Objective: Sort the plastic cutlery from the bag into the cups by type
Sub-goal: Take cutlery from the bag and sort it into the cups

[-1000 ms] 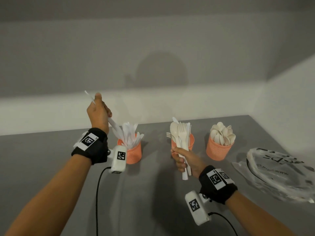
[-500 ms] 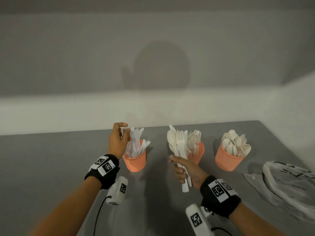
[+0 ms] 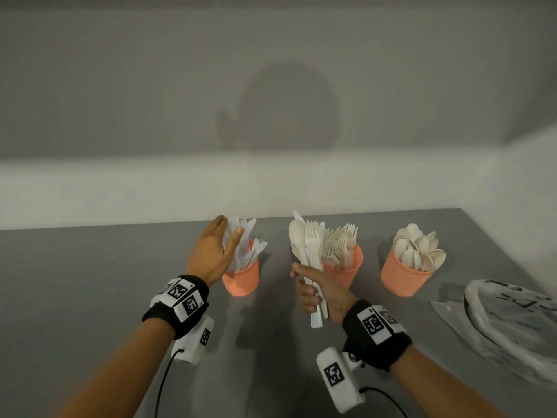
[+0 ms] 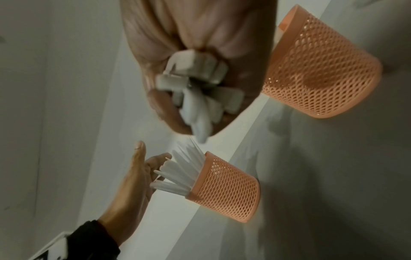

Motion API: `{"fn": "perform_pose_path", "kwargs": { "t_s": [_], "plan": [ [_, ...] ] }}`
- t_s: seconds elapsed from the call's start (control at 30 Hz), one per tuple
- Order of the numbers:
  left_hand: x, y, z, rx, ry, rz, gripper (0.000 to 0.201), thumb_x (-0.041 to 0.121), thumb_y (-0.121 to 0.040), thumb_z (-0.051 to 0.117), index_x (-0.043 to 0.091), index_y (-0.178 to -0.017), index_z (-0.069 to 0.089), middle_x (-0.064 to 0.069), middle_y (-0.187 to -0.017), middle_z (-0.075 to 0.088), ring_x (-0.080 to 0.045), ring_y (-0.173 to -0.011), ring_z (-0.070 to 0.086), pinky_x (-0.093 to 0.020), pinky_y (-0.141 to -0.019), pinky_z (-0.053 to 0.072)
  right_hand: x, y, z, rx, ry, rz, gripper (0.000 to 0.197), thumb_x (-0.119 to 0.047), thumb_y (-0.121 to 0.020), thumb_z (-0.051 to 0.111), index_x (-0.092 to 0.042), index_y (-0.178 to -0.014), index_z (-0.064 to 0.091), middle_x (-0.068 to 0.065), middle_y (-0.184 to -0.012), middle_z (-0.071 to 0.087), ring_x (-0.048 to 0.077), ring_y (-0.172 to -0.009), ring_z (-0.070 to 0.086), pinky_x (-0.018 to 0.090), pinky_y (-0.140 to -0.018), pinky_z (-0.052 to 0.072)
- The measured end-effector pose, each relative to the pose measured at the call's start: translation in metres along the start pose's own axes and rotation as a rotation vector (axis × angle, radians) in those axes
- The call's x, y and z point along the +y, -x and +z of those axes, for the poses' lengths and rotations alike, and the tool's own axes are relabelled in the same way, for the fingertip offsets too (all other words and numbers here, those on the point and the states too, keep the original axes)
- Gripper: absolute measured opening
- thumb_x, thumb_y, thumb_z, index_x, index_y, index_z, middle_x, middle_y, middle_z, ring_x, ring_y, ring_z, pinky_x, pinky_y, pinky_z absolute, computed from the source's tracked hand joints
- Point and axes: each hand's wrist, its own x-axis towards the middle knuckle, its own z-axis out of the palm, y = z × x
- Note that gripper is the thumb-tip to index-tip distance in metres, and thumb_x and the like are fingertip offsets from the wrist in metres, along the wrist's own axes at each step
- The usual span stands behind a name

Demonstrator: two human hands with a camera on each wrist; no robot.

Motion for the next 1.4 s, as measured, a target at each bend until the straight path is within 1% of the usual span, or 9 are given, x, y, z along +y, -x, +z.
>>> {"fn": "perform_pose_path", "kwargs": {
  "t_s": [0.23,0.43,0.63,0.73,0.97,1.1,1.3,1.33,1.4],
  "plan": [
    [0.007,0.008,0.004,-0.078,-0.259,0.040,0.123,0.088,-0.062,-0.009,0.004,-0.146,0.023,-0.012,-0.155,0.022,-0.023,-0.146,0.010,-0.033,-0.117,0.005,0.003,0.000,0.004,-0.027,-0.013,-0.012,0.024,-0.032,-0.094,0.049,-0.016,-0.077,0.049,-0.008,-0.039,0.035,0.003,-0.029,0.031,0.016,-0.034,0.030],
    [0.065,0.013,-0.019,0.146,0.400,0.053,0.053,0.039,-0.093,0.050,0.013,-0.138,0.040,-0.005,-0.139,0.048,-0.013,-0.127,0.044,-0.021,-0.103,0.034,-0.002,0.009,0.009,-0.141,-0.039,-0.038,0.025,-0.034,-0.090,0.050,-0.017,-0.073,0.048,-0.009,-0.039,0.034,0.003,-0.030,0.030,0.016,-0.034,0.029],
    [0.105,0.036,-0.013,-0.494,1.217,-0.261,0.070,0.038,-0.066,0.078,0.002,-0.120,0.053,-0.007,-0.099,0.070,-0.016,-0.086,0.070,-0.023,-0.070,0.056,-0.004,0.021,0.020,-0.381,-0.016,0.019,0.024,-0.036,-0.085,0.054,-0.019,-0.068,0.050,-0.009,-0.040,0.035,0.004,-0.033,0.033,0.018,-0.042,0.039],
    [0.110,0.048,-0.001,-0.546,1.390,-0.335,0.038,0.023,-0.073,0.073,0.012,-0.108,0.064,-0.010,-0.093,0.073,-0.022,-0.088,0.071,-0.030,-0.077,0.058,-0.001,0.024,0.024,-0.487,0.020,0.080,0.020,-0.036,-0.073,0.058,-0.020,-0.061,0.054,-0.010,-0.040,0.038,0.006,-0.037,0.040,0.020,-0.049,0.042],
    [0.128,0.045,0.011,-0.091,1.011,-0.386,0.010,-0.001,-0.084,0.052,0.007,-0.077,0.051,-0.007,-0.056,0.056,-0.018,-0.052,0.058,-0.029,-0.055,0.050,-0.002,0.016,0.021,-0.088,0.372,-0.180,0.013,-0.019,-0.079,0.063,-0.012,-0.090,0.065,0.005,-0.070,0.067,0.015,-0.066,0.065,0.029,-0.070,0.053],
    [0.134,0.041,0.029,0.142,0.943,-0.432,0.017,0.003,-0.084,0.058,0.008,-0.092,0.044,-0.006,-0.068,0.053,-0.018,-0.057,0.055,-0.028,-0.055,0.047,0.002,0.012,0.025,0.116,0.590,-0.401,0.056,-0.031,-0.063,0.067,-0.011,-0.115,0.056,0.002,-0.093,0.068,0.017,-0.086,0.065,0.031,-0.077,0.051],
    [0.137,0.037,0.027,-0.122,0.882,-0.455,0.080,0.054,-0.080,0.060,-0.007,-0.124,0.031,-0.003,-0.070,0.052,-0.018,-0.065,0.056,-0.030,-0.064,0.045,0.010,0.018,0.022,0.107,0.231,-0.244,0.012,-0.009,-0.086,0.046,-0.018,-0.090,0.052,-0.003,-0.047,0.043,0.010,-0.036,0.036,0.020,-0.038,0.030],
    [0.139,0.038,0.021,-0.170,0.891,-0.434,0.052,0.057,-0.083,0.053,0.007,-0.084,0.041,-0.007,-0.072,0.054,-0.021,-0.067,0.057,-0.032,-0.066,0.046,0.007,0.021,0.019,0.078,0.161,-0.174,0.011,-0.008,-0.087,0.043,-0.016,-0.087,0.051,-0.003,-0.047,0.039,0.009,-0.034,0.033,0.018,-0.037,0.027],
    [0.133,0.038,0.016,-0.181,0.915,-0.434,0.053,0.045,-0.092,0.044,-0.005,-0.106,0.056,-0.017,-0.085,0.056,-0.027,-0.078,0.057,-0.037,-0.072,0.045,0.002,0.024,0.015,0.008,0.053,-0.082,0.008,-0.016,-0.090,0.047,-0.015,-0.096,0.053,-0.003,-0.047,0.039,0.007,-0.032,0.030,0.014,-0.034,0.025]
  ]
}}
